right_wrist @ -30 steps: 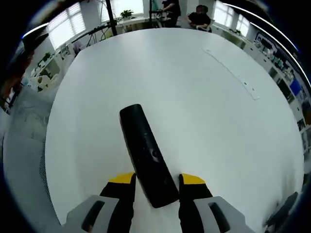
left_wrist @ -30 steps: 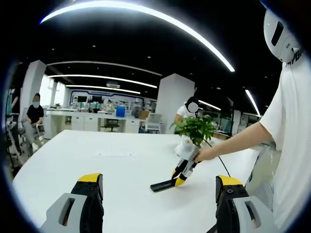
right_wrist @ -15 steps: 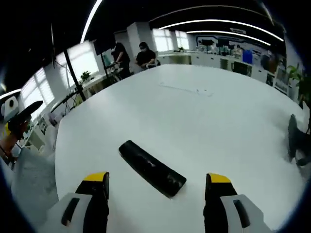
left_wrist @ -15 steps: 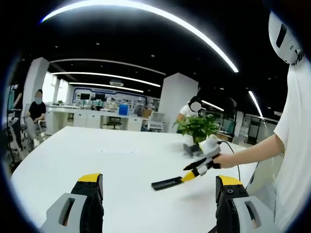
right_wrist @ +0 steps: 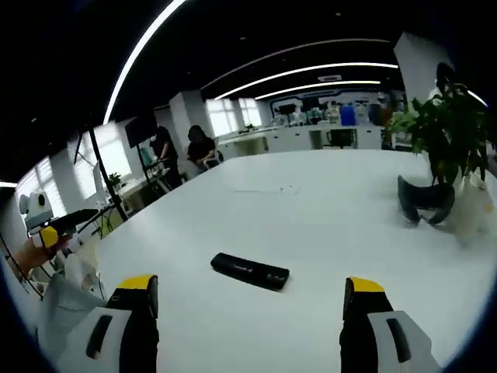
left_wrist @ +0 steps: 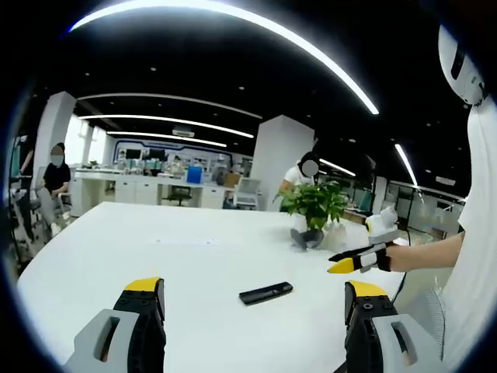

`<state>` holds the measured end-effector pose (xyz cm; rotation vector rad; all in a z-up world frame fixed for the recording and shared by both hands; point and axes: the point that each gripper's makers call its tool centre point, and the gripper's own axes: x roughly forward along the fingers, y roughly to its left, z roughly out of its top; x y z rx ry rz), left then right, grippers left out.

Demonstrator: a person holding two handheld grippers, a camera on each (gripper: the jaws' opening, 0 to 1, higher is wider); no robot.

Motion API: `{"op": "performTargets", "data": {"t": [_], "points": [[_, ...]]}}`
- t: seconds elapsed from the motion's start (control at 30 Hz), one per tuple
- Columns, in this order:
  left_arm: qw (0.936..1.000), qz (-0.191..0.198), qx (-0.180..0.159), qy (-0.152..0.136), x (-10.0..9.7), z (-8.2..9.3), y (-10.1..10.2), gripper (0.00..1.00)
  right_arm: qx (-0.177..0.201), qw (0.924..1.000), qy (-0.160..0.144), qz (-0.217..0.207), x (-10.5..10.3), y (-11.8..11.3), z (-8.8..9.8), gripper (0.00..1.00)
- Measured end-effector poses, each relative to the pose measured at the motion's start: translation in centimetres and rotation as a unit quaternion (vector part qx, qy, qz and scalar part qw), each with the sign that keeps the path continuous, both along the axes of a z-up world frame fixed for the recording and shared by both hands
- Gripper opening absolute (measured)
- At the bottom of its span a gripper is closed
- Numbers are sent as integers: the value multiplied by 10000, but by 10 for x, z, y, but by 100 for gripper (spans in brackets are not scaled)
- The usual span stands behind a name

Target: Press the specified remote control buttons in sequence, fully releasing each button before pressing the next.

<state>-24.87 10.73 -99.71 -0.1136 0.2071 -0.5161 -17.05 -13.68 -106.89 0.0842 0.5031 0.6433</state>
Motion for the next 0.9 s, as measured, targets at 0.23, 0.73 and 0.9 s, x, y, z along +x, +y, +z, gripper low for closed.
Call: {"op": "performTargets", "data": {"t": [0.23,0.73,0.9], "points": [[9998,-190,16,-12,-6,3,-16,99,-213,9981,-502,-288,-29,-14,26,99],[9995,-199,-223,-53,-17,5,-18,99,-60,9911,-756,-1089,-84,-55,45,99],[9996,-69,-249,-114,-18,9,-7,99,16,9883,-825,-1285,-91,-63,49,99]]}}
